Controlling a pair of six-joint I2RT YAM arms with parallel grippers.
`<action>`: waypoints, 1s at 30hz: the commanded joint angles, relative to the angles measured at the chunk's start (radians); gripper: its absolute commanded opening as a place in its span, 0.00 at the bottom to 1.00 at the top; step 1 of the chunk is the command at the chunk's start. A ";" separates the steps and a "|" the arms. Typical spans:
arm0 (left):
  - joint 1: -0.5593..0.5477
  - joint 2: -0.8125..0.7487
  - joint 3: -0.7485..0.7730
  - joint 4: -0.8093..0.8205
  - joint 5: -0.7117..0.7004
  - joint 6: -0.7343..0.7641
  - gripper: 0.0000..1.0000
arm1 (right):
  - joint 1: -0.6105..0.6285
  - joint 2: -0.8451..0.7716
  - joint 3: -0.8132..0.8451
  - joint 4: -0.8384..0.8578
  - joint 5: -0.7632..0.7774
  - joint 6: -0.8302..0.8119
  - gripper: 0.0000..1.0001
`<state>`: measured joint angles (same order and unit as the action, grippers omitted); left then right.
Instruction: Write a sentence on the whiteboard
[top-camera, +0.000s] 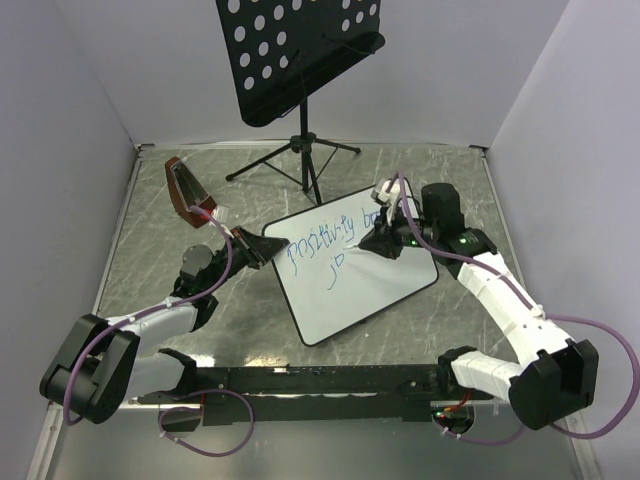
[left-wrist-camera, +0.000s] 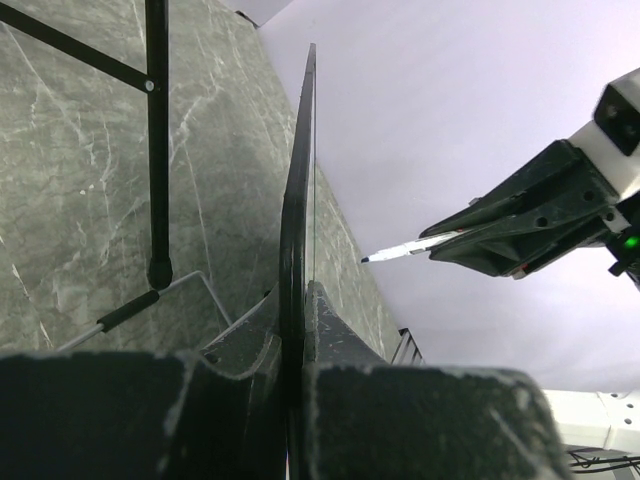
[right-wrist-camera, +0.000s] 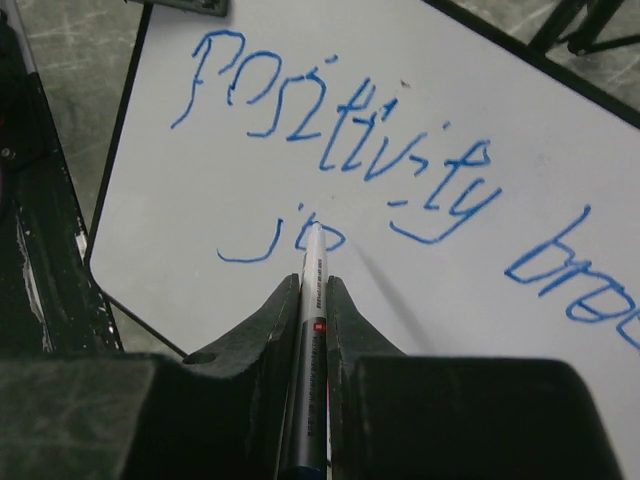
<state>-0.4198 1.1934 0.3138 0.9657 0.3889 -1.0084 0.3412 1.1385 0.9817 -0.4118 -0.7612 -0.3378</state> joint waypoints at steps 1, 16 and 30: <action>-0.010 -0.041 0.038 0.068 0.025 0.054 0.01 | -0.056 -0.037 -0.052 0.013 -0.043 -0.012 0.00; -0.008 -0.055 0.033 0.062 0.022 0.054 0.01 | -0.061 -0.037 -0.089 0.062 -0.006 -0.075 0.00; -0.010 -0.038 0.034 0.084 0.024 0.047 0.01 | -0.039 0.007 -0.072 0.125 -0.001 -0.023 0.00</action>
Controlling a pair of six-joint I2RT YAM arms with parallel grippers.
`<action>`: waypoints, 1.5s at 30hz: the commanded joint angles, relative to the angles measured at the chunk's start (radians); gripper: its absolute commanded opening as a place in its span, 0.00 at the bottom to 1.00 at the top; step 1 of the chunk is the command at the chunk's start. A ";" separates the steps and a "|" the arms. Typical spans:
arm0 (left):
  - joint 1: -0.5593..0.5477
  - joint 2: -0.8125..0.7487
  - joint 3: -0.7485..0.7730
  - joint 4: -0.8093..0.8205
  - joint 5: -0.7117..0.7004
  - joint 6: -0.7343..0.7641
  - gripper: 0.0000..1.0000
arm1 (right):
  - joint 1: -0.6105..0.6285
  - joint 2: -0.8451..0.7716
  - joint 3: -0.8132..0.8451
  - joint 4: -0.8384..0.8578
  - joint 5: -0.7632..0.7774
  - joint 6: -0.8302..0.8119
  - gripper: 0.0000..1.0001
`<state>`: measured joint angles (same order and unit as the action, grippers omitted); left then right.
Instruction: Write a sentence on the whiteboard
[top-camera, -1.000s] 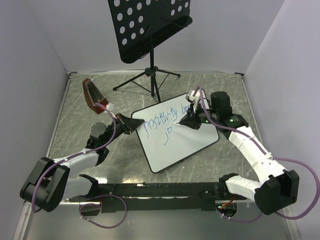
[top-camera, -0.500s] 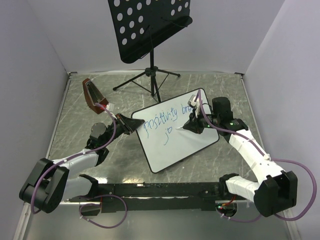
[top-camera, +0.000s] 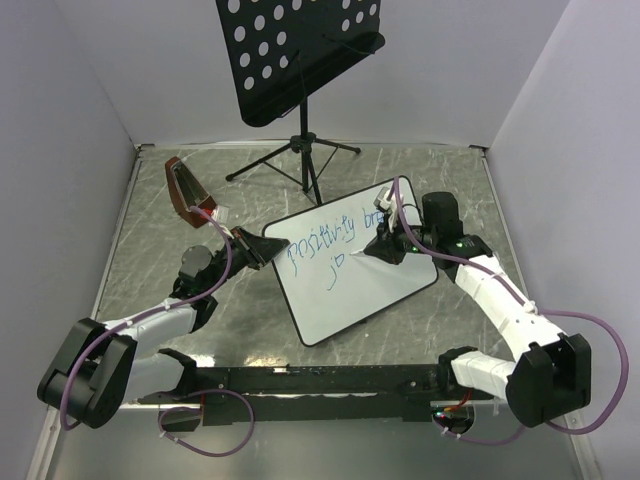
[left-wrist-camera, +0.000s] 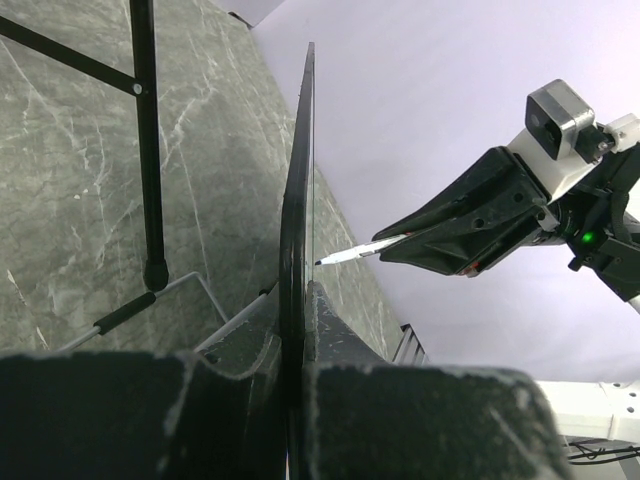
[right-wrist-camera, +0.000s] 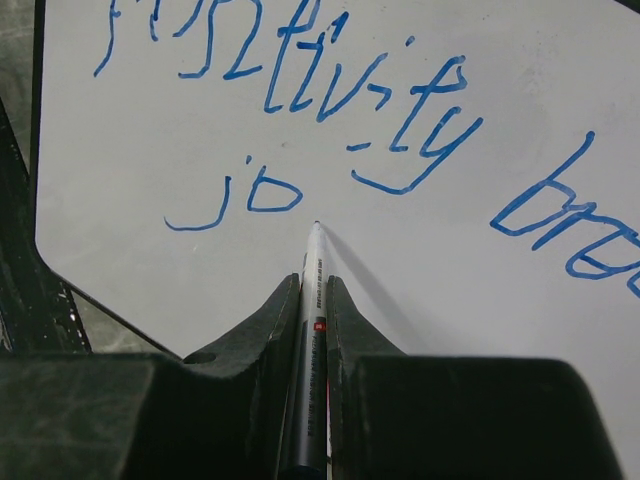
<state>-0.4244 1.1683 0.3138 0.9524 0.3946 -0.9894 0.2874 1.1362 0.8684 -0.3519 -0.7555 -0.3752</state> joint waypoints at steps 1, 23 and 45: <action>-0.005 -0.013 0.036 0.092 0.018 0.028 0.01 | 0.013 0.013 0.041 0.068 -0.004 0.016 0.00; -0.005 -0.006 0.036 0.101 0.020 0.026 0.01 | 0.030 0.051 0.061 0.025 0.022 0.016 0.00; -0.008 -0.002 0.045 0.098 0.023 0.026 0.01 | 0.030 0.017 0.052 -0.022 0.074 -0.011 0.00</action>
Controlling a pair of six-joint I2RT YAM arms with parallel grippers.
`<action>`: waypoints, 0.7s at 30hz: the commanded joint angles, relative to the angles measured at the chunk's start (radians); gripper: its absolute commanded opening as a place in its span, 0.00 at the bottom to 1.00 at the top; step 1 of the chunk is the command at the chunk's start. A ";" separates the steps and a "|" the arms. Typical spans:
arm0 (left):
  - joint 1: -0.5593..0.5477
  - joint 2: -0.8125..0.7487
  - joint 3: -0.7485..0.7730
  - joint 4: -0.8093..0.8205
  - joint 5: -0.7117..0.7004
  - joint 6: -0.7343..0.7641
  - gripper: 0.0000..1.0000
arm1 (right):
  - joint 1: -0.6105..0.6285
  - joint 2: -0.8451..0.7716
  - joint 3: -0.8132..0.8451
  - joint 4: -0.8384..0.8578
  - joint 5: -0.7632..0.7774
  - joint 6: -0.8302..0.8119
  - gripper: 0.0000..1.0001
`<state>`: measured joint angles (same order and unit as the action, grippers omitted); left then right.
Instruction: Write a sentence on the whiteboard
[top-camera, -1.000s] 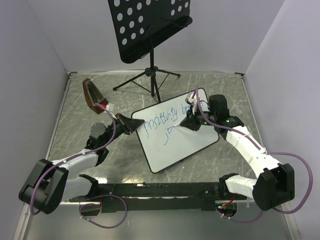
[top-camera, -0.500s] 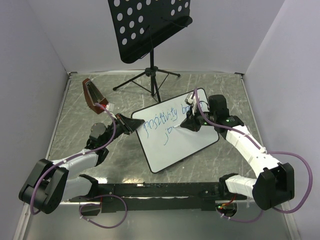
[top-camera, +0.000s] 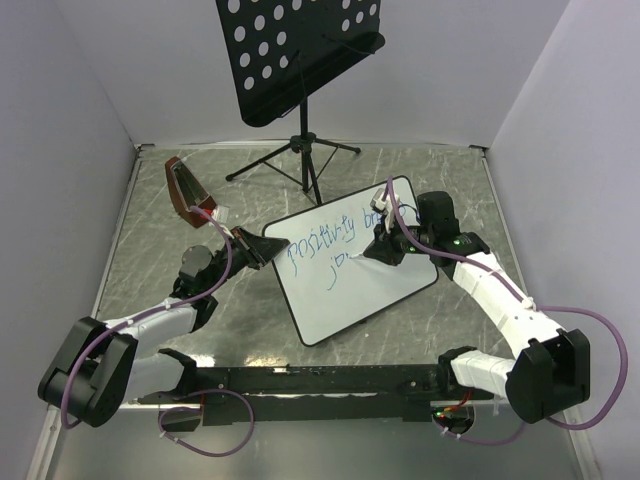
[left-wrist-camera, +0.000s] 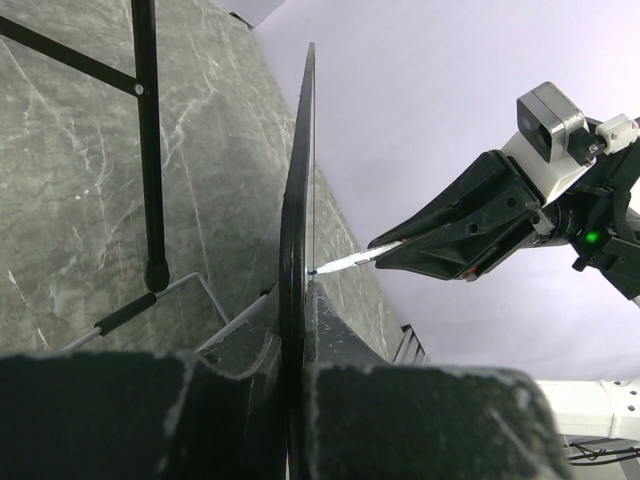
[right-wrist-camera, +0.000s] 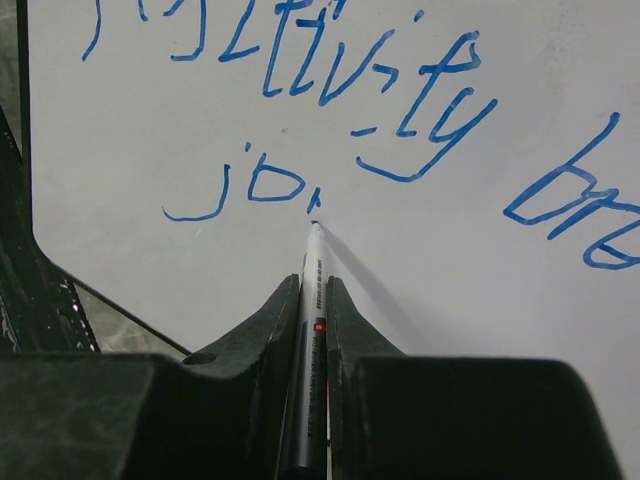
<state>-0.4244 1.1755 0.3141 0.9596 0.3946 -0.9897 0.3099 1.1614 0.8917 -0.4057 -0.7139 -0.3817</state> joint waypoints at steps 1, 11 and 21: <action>-0.008 -0.010 0.045 0.091 0.021 0.028 0.01 | 0.008 -0.003 0.038 0.033 0.037 -0.002 0.00; -0.010 -0.004 0.048 0.094 0.023 0.029 0.01 | 0.003 0.034 0.085 0.076 0.065 0.020 0.00; -0.010 -0.011 0.037 0.093 0.018 0.033 0.01 | 0.000 0.057 0.096 0.047 0.051 0.007 0.00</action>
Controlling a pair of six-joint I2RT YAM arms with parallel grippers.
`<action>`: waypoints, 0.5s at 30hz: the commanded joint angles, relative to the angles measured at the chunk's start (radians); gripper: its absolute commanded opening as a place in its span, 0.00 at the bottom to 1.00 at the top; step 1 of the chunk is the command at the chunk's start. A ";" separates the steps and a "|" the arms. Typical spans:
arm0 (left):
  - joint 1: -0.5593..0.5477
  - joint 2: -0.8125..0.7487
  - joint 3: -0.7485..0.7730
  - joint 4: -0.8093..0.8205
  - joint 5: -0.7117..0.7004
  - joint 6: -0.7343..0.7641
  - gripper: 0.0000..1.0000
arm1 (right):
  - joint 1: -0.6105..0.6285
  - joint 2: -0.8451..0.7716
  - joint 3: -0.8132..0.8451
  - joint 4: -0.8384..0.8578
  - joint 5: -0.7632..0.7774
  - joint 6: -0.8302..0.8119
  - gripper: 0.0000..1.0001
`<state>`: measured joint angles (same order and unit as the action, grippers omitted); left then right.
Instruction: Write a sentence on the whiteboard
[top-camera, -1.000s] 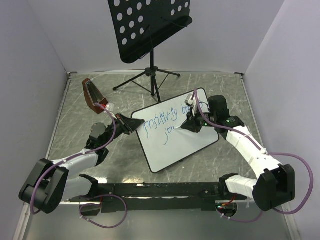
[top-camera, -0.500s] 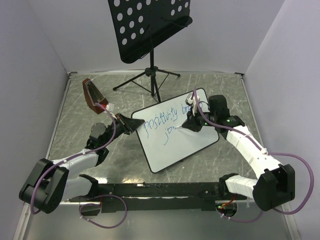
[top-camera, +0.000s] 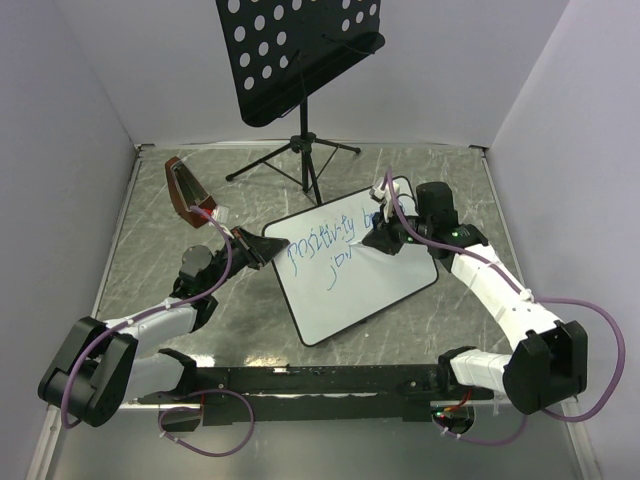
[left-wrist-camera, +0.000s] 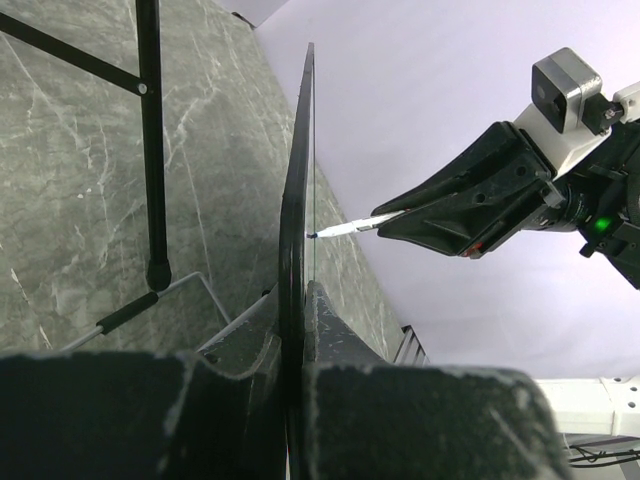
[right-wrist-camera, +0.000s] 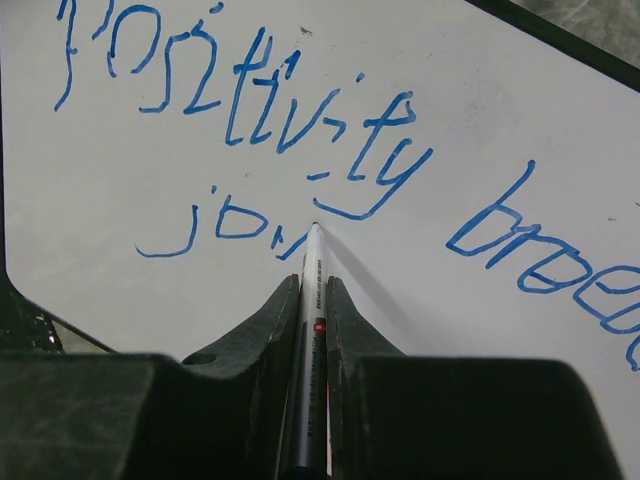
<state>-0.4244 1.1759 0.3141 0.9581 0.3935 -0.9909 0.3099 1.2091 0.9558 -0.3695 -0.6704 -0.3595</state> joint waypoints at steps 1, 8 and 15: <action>-0.010 -0.012 0.037 0.093 0.019 0.035 0.01 | 0.000 0.007 0.028 -0.002 0.006 -0.019 0.00; -0.010 -0.005 0.034 0.103 0.021 0.031 0.01 | 0.003 -0.042 -0.022 -0.055 0.002 -0.061 0.00; -0.010 -0.012 0.036 0.099 0.019 0.031 0.01 | 0.001 -0.077 -0.066 -0.094 -0.001 -0.081 0.00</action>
<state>-0.4244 1.1759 0.3141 0.9588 0.3935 -0.9909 0.3099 1.1702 0.9188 -0.4297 -0.6731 -0.4068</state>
